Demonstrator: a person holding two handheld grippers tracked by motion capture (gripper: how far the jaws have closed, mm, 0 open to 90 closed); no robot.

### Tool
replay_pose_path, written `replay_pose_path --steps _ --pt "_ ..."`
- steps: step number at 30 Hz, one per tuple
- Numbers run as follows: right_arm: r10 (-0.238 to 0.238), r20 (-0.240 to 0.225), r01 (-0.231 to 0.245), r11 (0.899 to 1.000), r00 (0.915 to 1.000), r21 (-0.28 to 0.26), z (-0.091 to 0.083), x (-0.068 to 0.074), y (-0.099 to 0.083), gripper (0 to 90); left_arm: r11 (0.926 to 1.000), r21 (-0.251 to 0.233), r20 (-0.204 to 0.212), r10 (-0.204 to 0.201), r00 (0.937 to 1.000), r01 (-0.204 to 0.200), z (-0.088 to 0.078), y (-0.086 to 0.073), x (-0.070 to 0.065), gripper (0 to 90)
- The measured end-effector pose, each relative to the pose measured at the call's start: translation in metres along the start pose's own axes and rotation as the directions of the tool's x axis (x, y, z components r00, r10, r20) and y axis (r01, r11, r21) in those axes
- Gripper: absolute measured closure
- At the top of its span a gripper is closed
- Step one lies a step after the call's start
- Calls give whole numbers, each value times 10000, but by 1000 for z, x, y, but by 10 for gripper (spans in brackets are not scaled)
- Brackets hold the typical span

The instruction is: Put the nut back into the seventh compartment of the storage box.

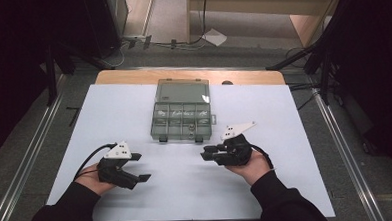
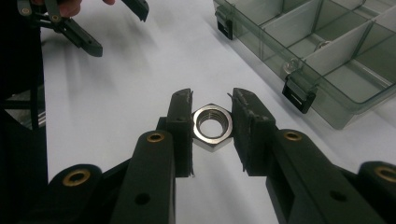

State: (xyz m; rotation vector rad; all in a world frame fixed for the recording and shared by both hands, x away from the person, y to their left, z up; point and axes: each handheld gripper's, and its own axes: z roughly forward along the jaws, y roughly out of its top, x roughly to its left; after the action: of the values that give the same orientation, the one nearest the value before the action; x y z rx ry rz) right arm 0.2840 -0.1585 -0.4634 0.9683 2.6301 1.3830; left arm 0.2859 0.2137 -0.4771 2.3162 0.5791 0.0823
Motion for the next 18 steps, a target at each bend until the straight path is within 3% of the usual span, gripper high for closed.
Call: replay_pose_path --steps 18 --pt "145 468 -144 9999 9988 -27 9 -6 16 714 10000 37 14 -3 10000 2 0 0 0 197"
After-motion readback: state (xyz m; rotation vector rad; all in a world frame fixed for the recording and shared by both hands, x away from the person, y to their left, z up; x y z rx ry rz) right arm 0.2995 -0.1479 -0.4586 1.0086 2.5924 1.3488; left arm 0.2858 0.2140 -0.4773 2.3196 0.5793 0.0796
